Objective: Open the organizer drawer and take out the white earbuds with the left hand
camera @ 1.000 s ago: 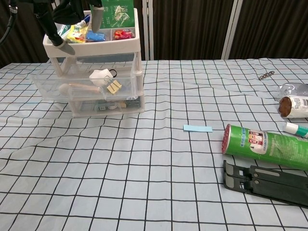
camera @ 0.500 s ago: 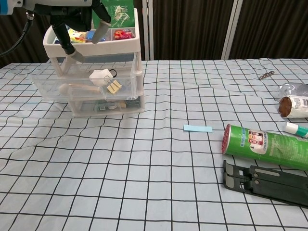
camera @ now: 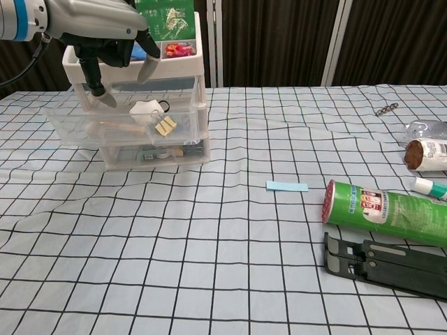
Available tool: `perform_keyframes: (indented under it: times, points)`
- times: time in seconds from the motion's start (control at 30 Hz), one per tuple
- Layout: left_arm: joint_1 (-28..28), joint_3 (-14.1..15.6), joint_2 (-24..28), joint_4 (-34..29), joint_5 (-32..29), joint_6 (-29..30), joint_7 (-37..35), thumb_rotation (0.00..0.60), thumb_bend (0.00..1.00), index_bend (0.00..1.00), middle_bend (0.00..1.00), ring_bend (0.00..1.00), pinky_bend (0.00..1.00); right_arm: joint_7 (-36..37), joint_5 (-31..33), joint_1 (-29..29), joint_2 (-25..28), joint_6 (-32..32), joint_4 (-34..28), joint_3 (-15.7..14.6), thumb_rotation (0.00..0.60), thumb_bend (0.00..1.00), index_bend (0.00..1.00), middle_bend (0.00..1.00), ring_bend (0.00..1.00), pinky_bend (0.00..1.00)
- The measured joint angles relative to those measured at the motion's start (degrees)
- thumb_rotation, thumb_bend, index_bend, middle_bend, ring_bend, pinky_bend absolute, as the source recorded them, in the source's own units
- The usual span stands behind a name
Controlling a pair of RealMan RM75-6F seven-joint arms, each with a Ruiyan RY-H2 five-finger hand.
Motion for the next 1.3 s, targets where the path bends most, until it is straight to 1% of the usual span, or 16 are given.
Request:
perform_keyframes:
  times: [0.23, 0.67, 0.97, 1.3]
  points:
    - [-1.7, 0.4, -0.4, 0.0, -4.1, -1.4, 3.8, 0.600, 0.00, 0.46, 0.97, 0.84, 0.74, 0.1, 0.6, 0.2, -0.2, -0.5, 0.4, 0.3, 0.600, 0.11, 0.00, 0.00, 0.00, 0.00]
    - [-3.0, 1.1, -2.3, 1.1, -4.0, -0.5, 7.5, 0.600, 0.00, 0.46, 0.97, 0.85, 0.75, 0.8, 0.9, 0.2, -0.1, -0.8, 0.6, 0.6, 0.600, 0.11, 0.00, 0.00, 0.00, 0.00]
    - [-4.2, 1.5, -3.7, 1.5, -7.1, -0.6, 9.9, 0.600, 0.00, 0.46, 0.97, 0.85, 0.74, 1.1, 1.0, 0.2, -0.1, -0.9, 0.6, 0.7, 0.600, 0.11, 0.00, 0.00, 0.00, 0.00]
    - [-5.2, 2.0, -5.6, 2.2, -8.5, 0.1, 11.8, 0.600, 0.00, 0.46, 0.97, 0.84, 0.74, 1.4, 1.3, 0.3, 0.0, -1.2, 0.8, 0.8, 0.600, 0.11, 0.00, 0.00, 0.00, 0.00]
